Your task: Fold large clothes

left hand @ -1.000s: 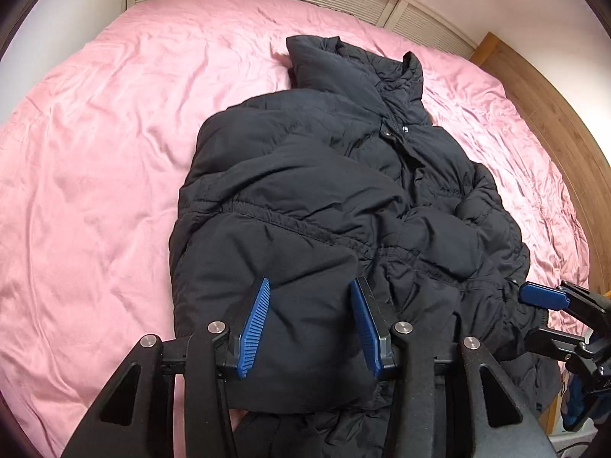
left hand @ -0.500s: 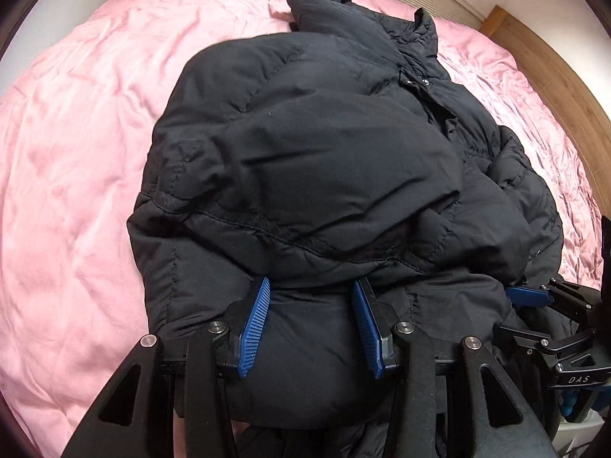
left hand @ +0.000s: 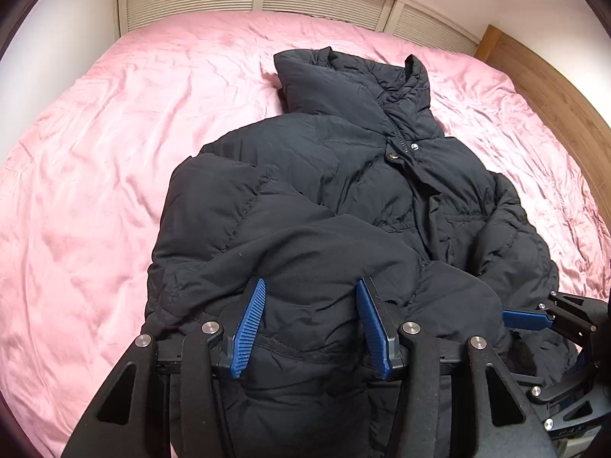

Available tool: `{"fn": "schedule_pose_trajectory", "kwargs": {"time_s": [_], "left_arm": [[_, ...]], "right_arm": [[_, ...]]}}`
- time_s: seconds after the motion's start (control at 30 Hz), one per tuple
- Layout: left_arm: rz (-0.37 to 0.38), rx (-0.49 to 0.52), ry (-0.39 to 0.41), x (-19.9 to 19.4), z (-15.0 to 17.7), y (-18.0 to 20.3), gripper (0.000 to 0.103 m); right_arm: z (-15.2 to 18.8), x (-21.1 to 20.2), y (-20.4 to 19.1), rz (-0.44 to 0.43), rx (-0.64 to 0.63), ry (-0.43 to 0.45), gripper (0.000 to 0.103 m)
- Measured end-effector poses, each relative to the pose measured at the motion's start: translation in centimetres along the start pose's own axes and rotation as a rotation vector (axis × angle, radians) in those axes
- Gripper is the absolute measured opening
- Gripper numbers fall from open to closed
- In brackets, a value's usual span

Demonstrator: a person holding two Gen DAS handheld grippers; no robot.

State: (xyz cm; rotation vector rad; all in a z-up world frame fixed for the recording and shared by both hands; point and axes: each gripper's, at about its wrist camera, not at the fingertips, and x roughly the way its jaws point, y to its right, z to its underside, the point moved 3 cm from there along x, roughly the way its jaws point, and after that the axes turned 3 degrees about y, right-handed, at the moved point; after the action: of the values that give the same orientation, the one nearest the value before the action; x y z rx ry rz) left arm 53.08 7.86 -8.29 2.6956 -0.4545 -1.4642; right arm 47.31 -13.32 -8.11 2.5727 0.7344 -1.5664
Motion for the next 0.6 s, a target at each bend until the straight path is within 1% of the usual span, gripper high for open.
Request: {"fn": "schedule_pose_trajectory", "kwargs": {"time_s": [0.1,0.23,0.37,0.5,0.6], "left_arm": [[-0.013,-0.012,-0.028,2.4,1.0,-0.2,0.050],[-0.022,-0.021,-0.025,3.8,2.3,-0.6,0.052],[-0.049,-0.023,-0.035,4.6,2.7,-0.6,0.055],[-0.077,-0.045,-0.061,5.1,2.6,-0.6,0.057],[-0.112,-0.064,-0.084,5.0,2.6,-0.4,0.059]], "right_arm": [[0.8,2.2,1.1,0.009,-0.004,-0.046,0.062],[1.3,3.4,2.5,-0.037,0.032,-0.052,0.062],[1.3,4.4,3.0,-0.061,0.016,-0.064,0.062],[1.3,4.8,3.2,-0.082,0.012,-0.070,0.062],[1.0,3.7,2.9,-0.109,0.010,-0.069,0.062]]}}
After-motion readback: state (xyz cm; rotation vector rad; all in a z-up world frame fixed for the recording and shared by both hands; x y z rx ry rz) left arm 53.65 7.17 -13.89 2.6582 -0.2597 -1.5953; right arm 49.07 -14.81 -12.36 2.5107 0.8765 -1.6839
